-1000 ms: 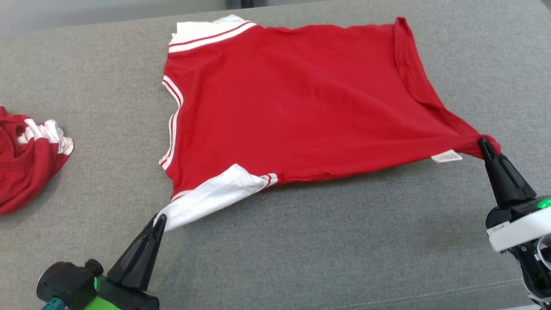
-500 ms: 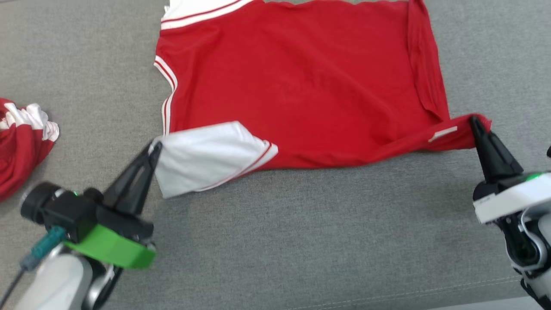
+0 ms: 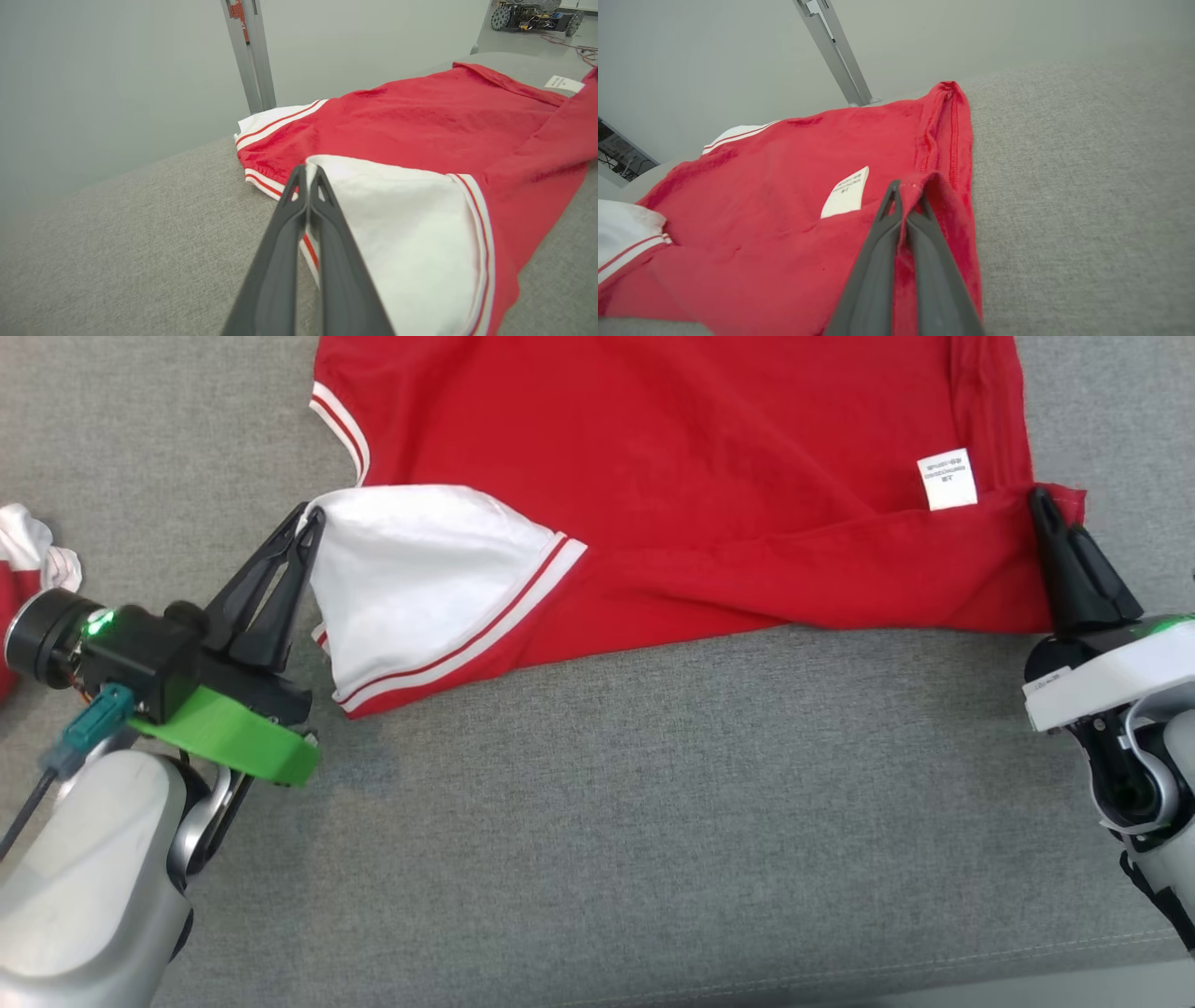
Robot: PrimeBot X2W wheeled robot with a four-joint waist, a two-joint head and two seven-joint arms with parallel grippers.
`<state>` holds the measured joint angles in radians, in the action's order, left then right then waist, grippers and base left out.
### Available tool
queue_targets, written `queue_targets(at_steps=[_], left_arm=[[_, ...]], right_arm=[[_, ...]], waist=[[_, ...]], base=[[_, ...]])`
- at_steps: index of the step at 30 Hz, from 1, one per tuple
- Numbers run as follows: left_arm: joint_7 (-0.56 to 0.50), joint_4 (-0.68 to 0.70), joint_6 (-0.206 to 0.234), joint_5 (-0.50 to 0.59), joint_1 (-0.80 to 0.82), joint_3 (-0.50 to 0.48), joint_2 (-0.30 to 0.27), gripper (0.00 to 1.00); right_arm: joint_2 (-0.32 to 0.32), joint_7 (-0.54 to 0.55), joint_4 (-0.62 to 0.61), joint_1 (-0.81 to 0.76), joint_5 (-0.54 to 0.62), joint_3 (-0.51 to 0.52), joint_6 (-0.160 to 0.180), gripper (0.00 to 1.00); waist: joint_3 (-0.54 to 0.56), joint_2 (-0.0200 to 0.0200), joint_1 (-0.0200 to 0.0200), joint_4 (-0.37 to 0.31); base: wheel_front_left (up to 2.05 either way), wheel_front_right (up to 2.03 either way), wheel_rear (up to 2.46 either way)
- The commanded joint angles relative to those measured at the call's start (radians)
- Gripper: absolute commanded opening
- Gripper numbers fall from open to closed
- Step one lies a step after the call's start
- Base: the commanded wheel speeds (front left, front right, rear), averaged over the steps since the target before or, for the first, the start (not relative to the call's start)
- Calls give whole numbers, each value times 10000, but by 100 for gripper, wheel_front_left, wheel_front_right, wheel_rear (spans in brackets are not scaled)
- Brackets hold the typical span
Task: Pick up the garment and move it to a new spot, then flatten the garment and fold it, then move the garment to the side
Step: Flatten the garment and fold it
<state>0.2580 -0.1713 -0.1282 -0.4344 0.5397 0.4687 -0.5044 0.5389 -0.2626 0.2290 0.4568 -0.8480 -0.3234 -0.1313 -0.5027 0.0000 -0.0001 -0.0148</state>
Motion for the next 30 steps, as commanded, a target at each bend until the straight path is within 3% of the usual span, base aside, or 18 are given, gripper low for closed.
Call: queue_targets(at_steps=[1,2,4,5,10,17,23,30], left_arm=[[64,-206,-27,-110,333,116,29,47],[68,-346,-28,-171,419,219,40,59],[75,-594,-31,-305,560,463,43,97],[73,-706,-32,-327,637,548,49,100],[76,-995,54,-530,358,483,195,100],[-80,-578,444,-1688,-1492,68,668,100],[-522,-401,833,-3015,-2895,-201,1250,100],[-580,-968,1301,-3357,-2700,-434,1601,100]], right_arm=[[5,-31,147,197,63,-150,11,100],[34,-31,213,286,108,-223,11,100],[77,-29,351,439,277,-295,11,100],[105,-29,408,452,348,-387,11,100],[518,-29,489,178,753,-733,13,100],[957,-29,149,-723,1054,-344,13,100],[862,-29,-330,-1413,1131,168,13,100],[638,-29,-597,-1714,1192,352,13,100]], waist=[[-179,0,1,25],[-195,0,1,24],[-204,0,1,26],[-179,0,1,30],[202,0,1,48],[998,0,1,-58],[1297,0,1,-225],[1253,0,1,-393]], base=[[0,0,0],[0,0,0],[0,0,0],[0,0,0],[0,0,0],[0,0,0],[0,0,0],[0,0,0]])
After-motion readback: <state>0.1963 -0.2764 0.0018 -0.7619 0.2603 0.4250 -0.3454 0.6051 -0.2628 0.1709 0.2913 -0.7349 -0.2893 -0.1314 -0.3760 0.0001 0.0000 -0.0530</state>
